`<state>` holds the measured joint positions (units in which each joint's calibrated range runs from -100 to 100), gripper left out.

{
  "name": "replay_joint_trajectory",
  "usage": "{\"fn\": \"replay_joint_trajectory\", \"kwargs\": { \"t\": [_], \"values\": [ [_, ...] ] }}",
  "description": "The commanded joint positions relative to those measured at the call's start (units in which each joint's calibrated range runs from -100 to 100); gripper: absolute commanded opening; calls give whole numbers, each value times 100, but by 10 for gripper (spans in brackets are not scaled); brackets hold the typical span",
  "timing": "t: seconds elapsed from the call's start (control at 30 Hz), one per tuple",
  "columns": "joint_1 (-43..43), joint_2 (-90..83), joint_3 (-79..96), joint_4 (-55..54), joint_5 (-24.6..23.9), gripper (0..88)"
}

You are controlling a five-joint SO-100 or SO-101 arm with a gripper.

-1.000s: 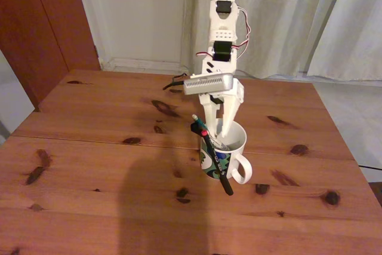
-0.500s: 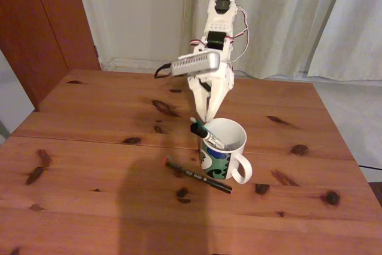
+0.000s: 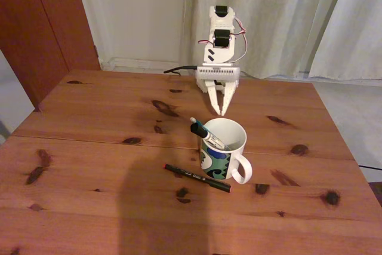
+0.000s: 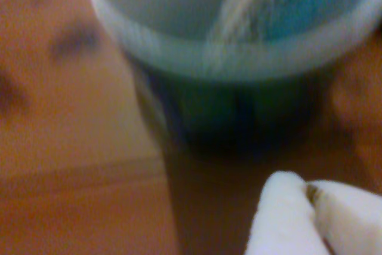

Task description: Clean up the desk and place the pens and markers into the cup

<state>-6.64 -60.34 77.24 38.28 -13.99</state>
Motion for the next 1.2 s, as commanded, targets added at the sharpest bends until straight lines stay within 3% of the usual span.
{"fn": "replay_joint_trajectory", "kwargs": {
  "t": [0.0,0.47,0.93,1.07,1.17],
  "values": [
    [-185,-995,391,856,189,9],
    [-273,-3023,1293,3935,792,9],
    [-362,-3784,2231,3841,881,9],
    [-209,-3784,2222,3927,1336,9],
    [-177,-3792,2231,3961,1420,9]
  ]
}}
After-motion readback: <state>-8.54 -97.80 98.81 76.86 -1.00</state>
